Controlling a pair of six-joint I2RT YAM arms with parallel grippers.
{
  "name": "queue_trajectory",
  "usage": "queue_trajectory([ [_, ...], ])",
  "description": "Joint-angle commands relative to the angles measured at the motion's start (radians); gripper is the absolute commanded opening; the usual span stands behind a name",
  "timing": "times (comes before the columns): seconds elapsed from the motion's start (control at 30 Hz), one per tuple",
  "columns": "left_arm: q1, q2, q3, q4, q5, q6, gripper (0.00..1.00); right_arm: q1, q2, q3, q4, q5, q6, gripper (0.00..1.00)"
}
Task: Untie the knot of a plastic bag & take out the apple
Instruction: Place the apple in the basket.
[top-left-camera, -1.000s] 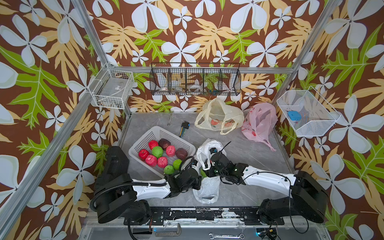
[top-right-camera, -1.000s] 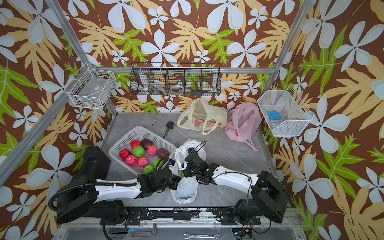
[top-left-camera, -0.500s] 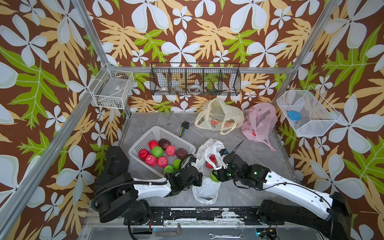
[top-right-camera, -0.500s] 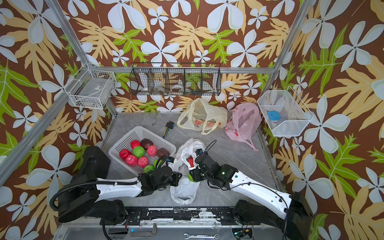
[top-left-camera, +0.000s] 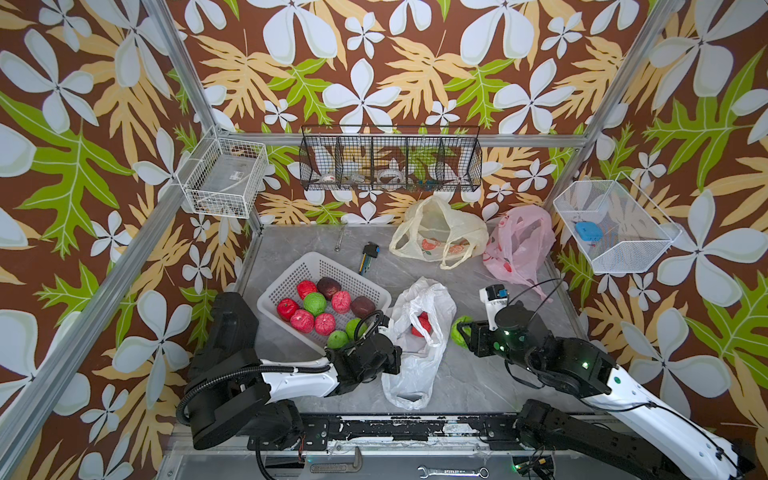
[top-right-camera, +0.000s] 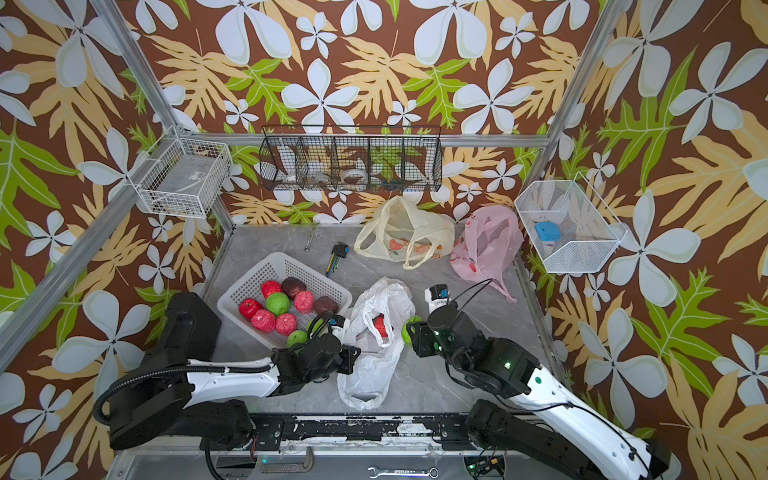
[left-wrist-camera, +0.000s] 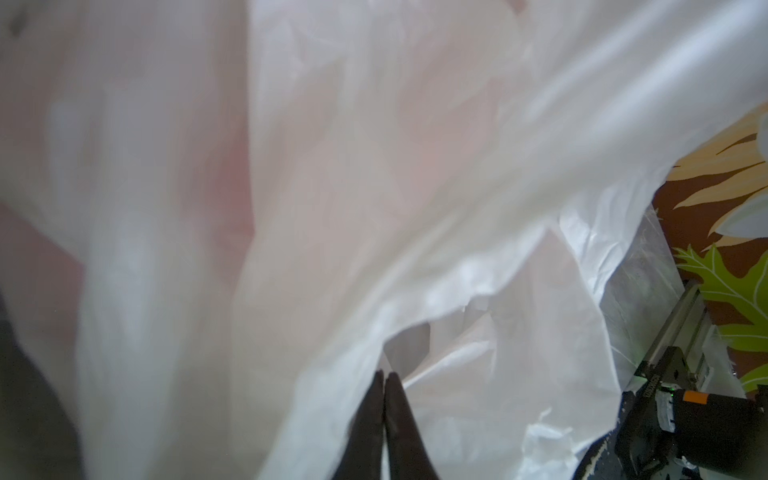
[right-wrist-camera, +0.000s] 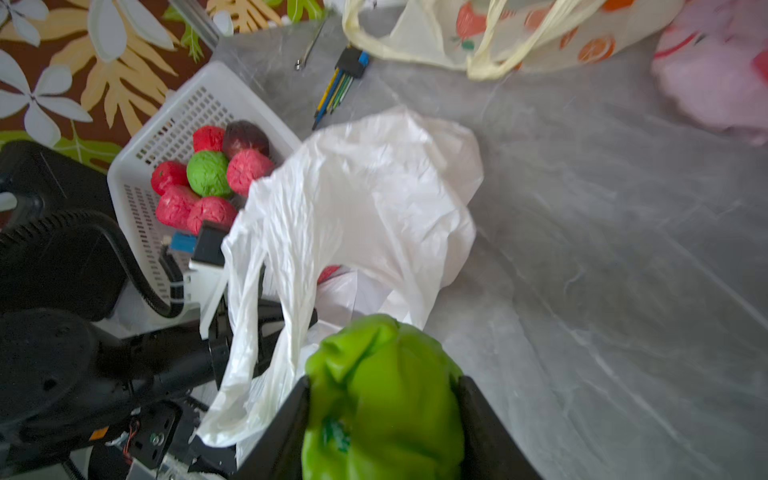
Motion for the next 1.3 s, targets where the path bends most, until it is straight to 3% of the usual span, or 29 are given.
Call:
queue_trajectory([
  [0.0, 0.002, -0.02, -0.014, 0.018, -0.001, 0.013, 0.0, -0.005, 0.067, 0.099, 0.04, 0.139, -0.099, 0.43],
  [0.13, 0.002, -0.059, -0.046, 0.025, -0.003, 0.021, 0.0, -0.007, 0.262, 0.249, 0.12, 0.111, -0.21, 0.43],
  [0.3, 0.002, -0.126, -0.133, 0.076, 0.004, 0.02, 0.0, -0.006, 0.594, 0.47, 0.194, -0.033, -0.314, 0.44],
  [0.5, 0.002, -0.249, -0.248, 0.154, 0.038, 0.065, 0.0, -0.004, 0.96, 0.718, 0.245, -0.204, -0.357, 0.43],
  [0.7, 0.002, -0.294, -0.293, 0.169, 0.055, 0.099, 0.0, -0.002, 1.215, 0.864, 0.232, -0.277, -0.4, 0.44],
  [0.83, 0.002, -0.304, -0.329, 0.204, 0.039, 0.071, 0.0, 0.004, 1.303, 0.86, 0.237, -0.285, -0.439, 0.48],
  [0.97, 0.002, -0.29, -0.348, 0.269, 0.042, 0.051, 0.0, 0.004, 1.359, 0.885, 0.21, -0.278, -0.464, 0.65],
  [1.1, 0.001, -0.245, -0.328, 0.28, 0.061, 0.062, 0.0, 0.006, 1.321, 0.884, 0.227, -0.262, -0.465, 0.72],
  [1.27, 0.002, -0.183, -0.309, 0.322, 0.09, 0.063, 0.0, 0.005, 1.256, 0.878, 0.227, -0.218, -0.469, 0.75],
])
